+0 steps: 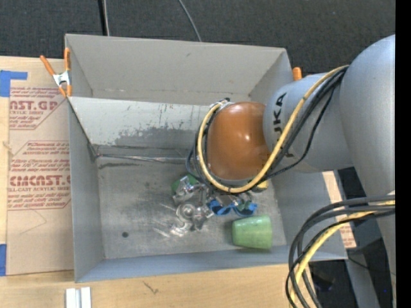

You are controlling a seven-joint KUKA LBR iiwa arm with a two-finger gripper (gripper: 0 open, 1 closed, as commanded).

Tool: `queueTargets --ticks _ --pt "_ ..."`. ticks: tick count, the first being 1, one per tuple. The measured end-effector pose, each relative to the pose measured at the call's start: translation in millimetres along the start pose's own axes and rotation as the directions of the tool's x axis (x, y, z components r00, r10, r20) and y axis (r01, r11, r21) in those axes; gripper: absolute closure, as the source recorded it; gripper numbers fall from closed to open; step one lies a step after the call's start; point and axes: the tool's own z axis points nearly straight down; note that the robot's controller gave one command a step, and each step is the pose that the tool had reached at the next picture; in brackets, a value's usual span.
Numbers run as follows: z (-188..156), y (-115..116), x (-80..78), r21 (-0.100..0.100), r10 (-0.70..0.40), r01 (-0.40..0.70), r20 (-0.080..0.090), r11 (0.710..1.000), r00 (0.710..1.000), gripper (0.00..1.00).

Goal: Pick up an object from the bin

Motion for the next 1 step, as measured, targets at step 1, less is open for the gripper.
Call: queueTargets --ticks 1 --pt "-144.3 17.5 -8.6 0.0 -0.001 0.001 -0.012 1.0 1.0 1.0"
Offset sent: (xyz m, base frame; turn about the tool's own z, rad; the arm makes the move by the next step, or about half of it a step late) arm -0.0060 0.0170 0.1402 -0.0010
